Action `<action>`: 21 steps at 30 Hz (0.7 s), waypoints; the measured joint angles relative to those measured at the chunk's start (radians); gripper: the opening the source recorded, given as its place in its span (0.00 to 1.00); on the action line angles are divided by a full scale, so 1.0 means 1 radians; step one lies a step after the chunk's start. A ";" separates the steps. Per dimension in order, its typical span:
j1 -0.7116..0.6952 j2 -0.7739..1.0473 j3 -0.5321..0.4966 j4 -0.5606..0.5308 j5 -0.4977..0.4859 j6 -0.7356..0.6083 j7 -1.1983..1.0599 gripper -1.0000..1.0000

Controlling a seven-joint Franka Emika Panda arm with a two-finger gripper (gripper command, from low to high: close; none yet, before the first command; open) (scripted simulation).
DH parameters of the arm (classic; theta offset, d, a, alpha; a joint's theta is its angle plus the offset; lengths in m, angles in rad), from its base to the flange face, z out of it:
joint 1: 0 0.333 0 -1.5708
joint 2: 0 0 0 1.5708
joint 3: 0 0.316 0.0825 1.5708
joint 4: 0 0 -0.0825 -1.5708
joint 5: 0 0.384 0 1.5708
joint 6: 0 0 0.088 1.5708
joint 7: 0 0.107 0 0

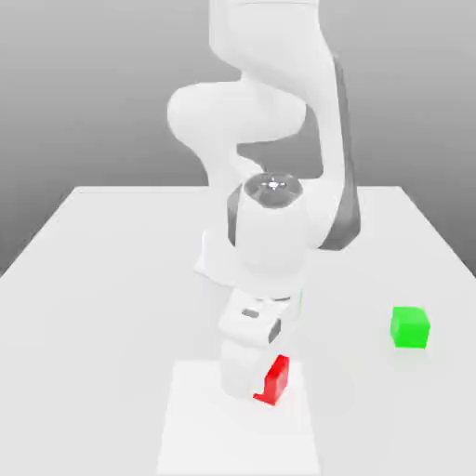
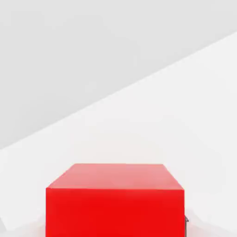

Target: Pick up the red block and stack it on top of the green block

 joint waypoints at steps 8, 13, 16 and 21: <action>0.001 -0.168 -0.029 -0.030 -0.121 -0.141 0.095 0.00; 0.207 -0.222 0.103 -0.025 -0.095 -0.204 0.245 0.00; 0.302 -0.252 0.198 -0.019 -0.076 -0.240 0.350 0.00; 0.427 -0.253 0.339 -0.010 -0.059 -0.247 0.490 0.00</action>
